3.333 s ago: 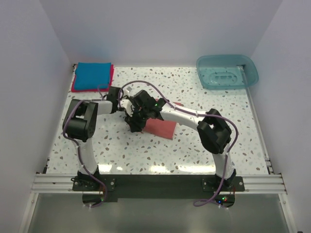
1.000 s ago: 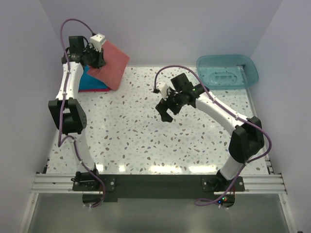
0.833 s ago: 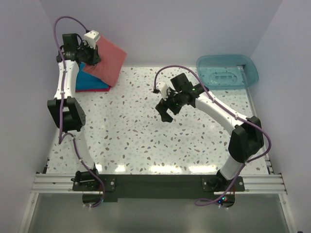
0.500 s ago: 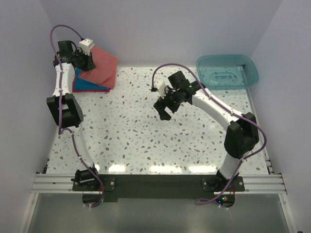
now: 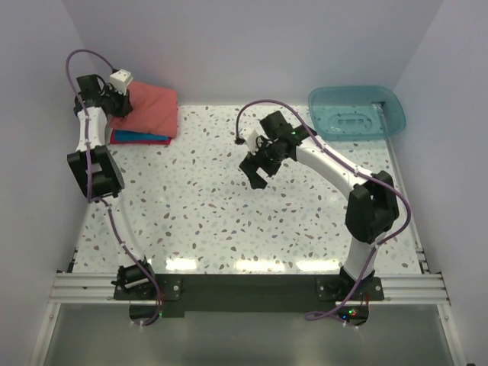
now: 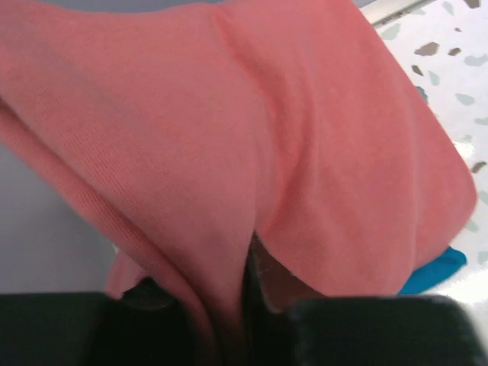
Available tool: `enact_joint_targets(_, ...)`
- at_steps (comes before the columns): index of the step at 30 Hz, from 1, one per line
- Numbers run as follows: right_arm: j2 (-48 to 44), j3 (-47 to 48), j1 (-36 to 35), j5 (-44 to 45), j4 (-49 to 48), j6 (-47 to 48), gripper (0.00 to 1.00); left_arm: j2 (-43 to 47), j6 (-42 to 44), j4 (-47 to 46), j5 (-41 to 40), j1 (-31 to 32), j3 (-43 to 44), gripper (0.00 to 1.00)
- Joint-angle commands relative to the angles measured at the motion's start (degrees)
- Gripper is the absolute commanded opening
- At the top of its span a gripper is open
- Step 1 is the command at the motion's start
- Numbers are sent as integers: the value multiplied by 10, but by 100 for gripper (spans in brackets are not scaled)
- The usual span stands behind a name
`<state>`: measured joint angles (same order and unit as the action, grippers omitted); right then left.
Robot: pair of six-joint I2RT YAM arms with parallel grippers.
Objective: Fold and stack the t-shirts
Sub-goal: Neatly place the folded tshirt to the corner
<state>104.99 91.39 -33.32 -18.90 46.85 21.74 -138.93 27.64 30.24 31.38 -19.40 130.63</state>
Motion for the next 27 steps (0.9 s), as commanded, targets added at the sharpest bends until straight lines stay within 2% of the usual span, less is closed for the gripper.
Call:
enact_joint_targets(1,-1,22,-1,15,18,6,99,-16,42,-101,-42,-5,14,36)
enact_joint_targets(4,-7,18,-1,16,23,8,99,-24,57,-138,-76,-6,15,62)
enact_joint_targets(7,-15,10,-1,13,25,9,99,-18,67,-165,-98,-13,23,76)
enact_joint_targets(14,-46,-28,-1,7,19,10,99,43,48,-221,-159,-22,-11,80)
enact_joint_targets(17,-61,-50,-1,4,17,9,99,74,17,-188,-137,-31,-12,76)
enact_joint_targets(18,-65,-55,-1,3,13,8,99,81,15,-170,-91,-32,-16,69)
enact_joint_targets(20,-76,-67,-1,2,8,4,99,109,14,-143,-73,-31,-55,61)
enact_joint_targets(21,-78,-72,-1,1,7,4,99,116,12,-139,-64,-32,-72,54)
enact_joint_targets(24,-86,-80,0,2,7,4,99,118,14,-92,-69,-32,-103,41)
enact_joint_targets(27,-88,-84,0,3,10,4,99,107,18,-41,-70,-35,-108,33)
